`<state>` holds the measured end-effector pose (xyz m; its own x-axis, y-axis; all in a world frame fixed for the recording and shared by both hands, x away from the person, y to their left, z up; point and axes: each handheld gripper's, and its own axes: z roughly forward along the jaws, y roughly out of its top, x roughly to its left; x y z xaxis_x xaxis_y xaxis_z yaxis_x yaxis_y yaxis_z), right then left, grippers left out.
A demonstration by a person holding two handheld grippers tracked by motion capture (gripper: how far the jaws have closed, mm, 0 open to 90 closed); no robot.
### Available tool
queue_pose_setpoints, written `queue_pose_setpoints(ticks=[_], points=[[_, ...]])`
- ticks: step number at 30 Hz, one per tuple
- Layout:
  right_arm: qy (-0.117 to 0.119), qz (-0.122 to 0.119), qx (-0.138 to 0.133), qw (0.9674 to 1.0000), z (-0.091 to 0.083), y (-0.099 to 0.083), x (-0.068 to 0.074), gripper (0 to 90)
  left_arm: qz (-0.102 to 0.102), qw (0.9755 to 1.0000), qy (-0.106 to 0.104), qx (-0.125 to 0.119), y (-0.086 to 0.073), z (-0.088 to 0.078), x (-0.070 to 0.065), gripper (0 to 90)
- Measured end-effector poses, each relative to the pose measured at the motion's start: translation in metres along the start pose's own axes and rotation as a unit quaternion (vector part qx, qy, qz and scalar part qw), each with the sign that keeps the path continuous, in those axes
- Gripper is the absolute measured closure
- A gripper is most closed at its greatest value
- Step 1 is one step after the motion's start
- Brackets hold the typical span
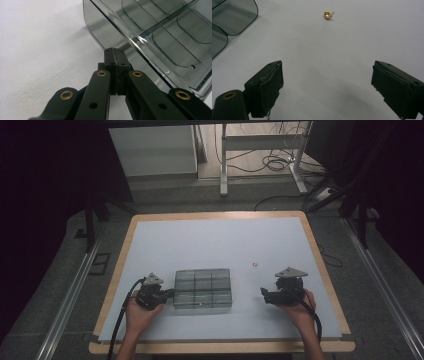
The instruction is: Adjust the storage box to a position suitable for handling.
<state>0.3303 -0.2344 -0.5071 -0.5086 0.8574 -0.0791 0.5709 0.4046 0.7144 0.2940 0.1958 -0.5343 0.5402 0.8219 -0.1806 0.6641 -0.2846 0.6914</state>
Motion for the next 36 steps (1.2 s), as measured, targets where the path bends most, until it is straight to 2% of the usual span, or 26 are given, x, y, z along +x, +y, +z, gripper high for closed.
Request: queue_pose_setpoints(ticks=[19, 25, 31, 36], points=[[-0.001, -0.002, 0.001, 1.0000, 0.000, 0.000, 0.000, 9.9, 0.007, 1.0000, -0.004, -0.003, 0.003, 0.005, -0.006, 89.6], [-0.001, -0.001, -0.001, 1.0000, 0.000, 0.000, 0.000, 9.9, 0.013, 0.9998, -0.009, -0.010, 0.003, -0.002, -0.005, 89.6], [-0.002, 0.000, -0.003, 1.0000, -0.001, 0.000, -0.001, 9.9, 0.010, 0.9994, -0.010, -0.031, 0.004, -0.021, -0.003, 89.6], [-0.001, -0.001, -0.003, 1.0000, -0.001, 0.000, 0.000, 9.9, 0.013, 0.9991, -0.011, -0.038, 0.005, -0.029, -0.003, 89.5]])
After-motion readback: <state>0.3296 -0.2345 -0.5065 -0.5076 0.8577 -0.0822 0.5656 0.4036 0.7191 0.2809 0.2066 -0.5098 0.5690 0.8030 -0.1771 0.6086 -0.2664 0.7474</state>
